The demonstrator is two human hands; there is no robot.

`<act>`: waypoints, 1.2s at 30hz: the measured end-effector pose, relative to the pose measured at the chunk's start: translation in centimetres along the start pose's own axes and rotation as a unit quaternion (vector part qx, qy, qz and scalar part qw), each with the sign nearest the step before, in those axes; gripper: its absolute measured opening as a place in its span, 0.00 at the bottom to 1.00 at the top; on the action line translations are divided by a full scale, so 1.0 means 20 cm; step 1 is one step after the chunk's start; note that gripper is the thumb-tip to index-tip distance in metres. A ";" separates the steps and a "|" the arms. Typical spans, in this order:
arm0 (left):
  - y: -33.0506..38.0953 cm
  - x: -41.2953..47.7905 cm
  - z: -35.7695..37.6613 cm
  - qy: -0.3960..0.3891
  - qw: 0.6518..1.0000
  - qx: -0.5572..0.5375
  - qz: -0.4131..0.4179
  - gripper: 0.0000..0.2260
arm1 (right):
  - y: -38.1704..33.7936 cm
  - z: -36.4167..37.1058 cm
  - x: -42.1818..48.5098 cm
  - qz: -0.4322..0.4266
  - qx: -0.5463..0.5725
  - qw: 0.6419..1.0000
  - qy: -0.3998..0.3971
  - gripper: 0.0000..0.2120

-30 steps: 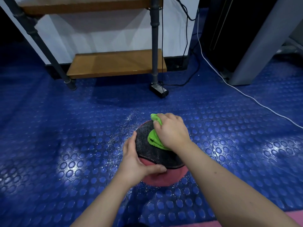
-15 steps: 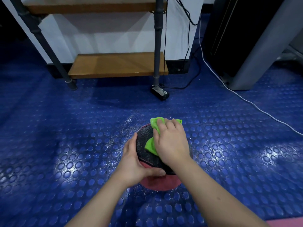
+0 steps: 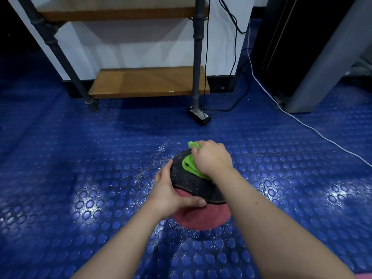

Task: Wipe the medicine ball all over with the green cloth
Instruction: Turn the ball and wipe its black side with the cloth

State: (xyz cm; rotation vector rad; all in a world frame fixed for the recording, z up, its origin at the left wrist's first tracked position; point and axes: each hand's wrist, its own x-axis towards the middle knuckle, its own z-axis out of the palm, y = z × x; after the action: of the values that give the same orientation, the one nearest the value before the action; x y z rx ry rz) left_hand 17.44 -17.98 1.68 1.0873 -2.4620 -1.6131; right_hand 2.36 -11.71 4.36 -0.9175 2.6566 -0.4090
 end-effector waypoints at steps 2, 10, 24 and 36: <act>-0.01 -0.01 0.00 0.001 1.000 0.002 0.003 0.65 | 0.00 -0.05 0.04 0.028 0.008 0.998 -0.055 0.19; -0.09 -0.10 0.04 0.003 0.999 0.016 0.042 0.69 | 0.19 -0.03 0.17 0.047 0.059 0.989 -0.128 0.17; -0.14 -0.14 0.04 -0.003 0.997 0.026 0.073 0.64 | 0.35 0.03 0.13 0.068 0.261 0.963 -0.012 0.13; -0.16 -0.10 0.00 -0.020 0.998 -0.006 0.064 0.68 | 0.33 0.07 0.14 0.112 0.201 0.964 0.136 0.21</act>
State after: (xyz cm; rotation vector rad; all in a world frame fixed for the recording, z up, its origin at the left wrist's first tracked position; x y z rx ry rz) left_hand 20.60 -17.64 -0.20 0.8857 -2.4848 -1.6259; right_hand -2.87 -8.63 0.23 -0.4576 2.7173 -1.0333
